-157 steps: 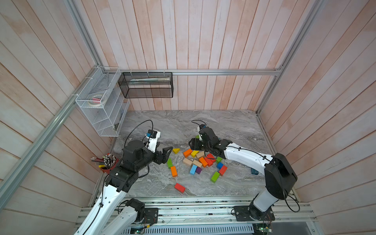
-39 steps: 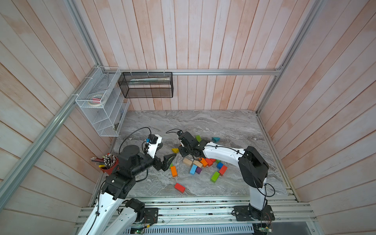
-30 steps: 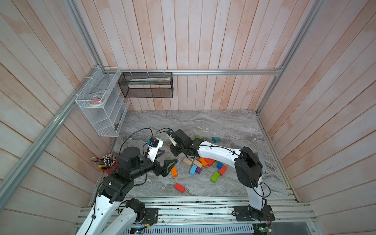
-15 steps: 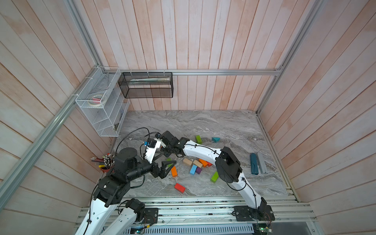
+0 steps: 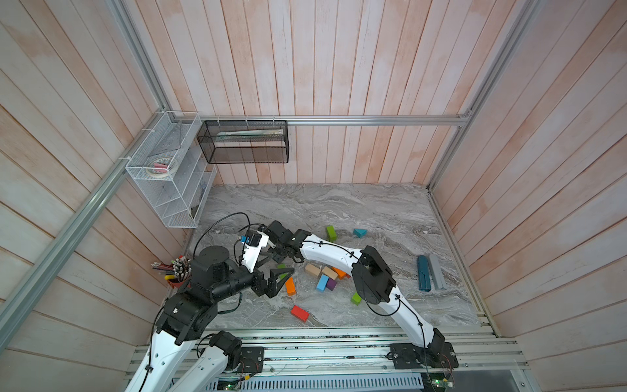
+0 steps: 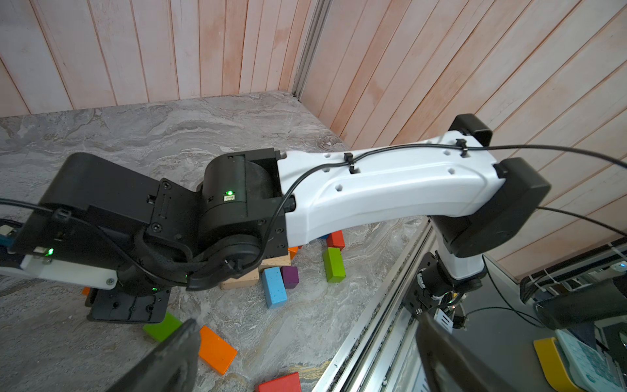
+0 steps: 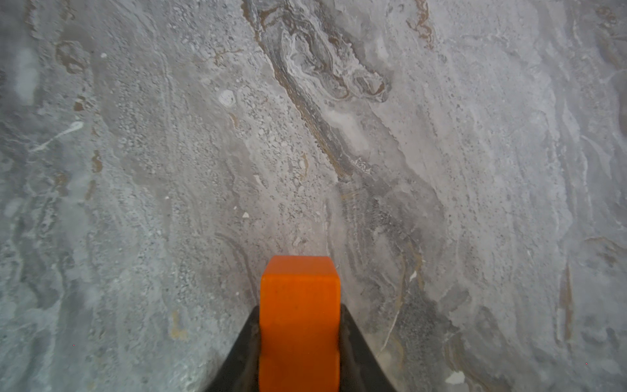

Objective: Assemble a heart with building blocks
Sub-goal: Assemble the building block at the center of the board.

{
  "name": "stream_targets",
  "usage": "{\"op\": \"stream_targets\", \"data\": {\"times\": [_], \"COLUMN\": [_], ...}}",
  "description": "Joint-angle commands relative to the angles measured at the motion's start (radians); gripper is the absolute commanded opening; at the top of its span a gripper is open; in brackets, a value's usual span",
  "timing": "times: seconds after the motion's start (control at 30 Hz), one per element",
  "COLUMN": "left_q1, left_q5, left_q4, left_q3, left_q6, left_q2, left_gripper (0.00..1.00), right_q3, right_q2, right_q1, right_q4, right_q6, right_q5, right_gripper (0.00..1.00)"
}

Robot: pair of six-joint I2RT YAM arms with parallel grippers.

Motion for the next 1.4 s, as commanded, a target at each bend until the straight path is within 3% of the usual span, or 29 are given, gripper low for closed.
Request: {"op": "stream_targets", "data": {"times": [0.0,0.37,0.63,1.1,1.37], "left_q1": [-0.003,-0.003,-0.003,-0.003,-0.003], "left_q5": [0.002,0.005,0.015,0.022,0.022], "left_q4": [0.005,0.008,0.016,0.028,0.05], "left_q3": [0.016,0.014,0.008,0.003,-0.002], "left_q6": [-0.005,-0.005,-0.008,-0.015,-0.015], "left_q2": [-0.002,-0.001,-0.001,-0.006,-0.026], "left_gripper": [1.0,1.0,1.0,1.0,1.0], "right_q3": [0.028,0.03,0.036,0.043,-0.272], "right_q2": [0.036,0.053,0.054,-0.015,-0.261], "right_q1": [0.003,-0.001,-0.001,0.001,0.001], "right_q4": [-0.031,-0.028,-0.023,-0.017,0.105], "right_q6": [-0.013,-0.01,-0.013,-0.024,-0.001], "right_q5": [0.043,0.064,0.079,0.061,-0.008], "right_gripper": [0.25,0.26,0.38,0.41,0.42]}}
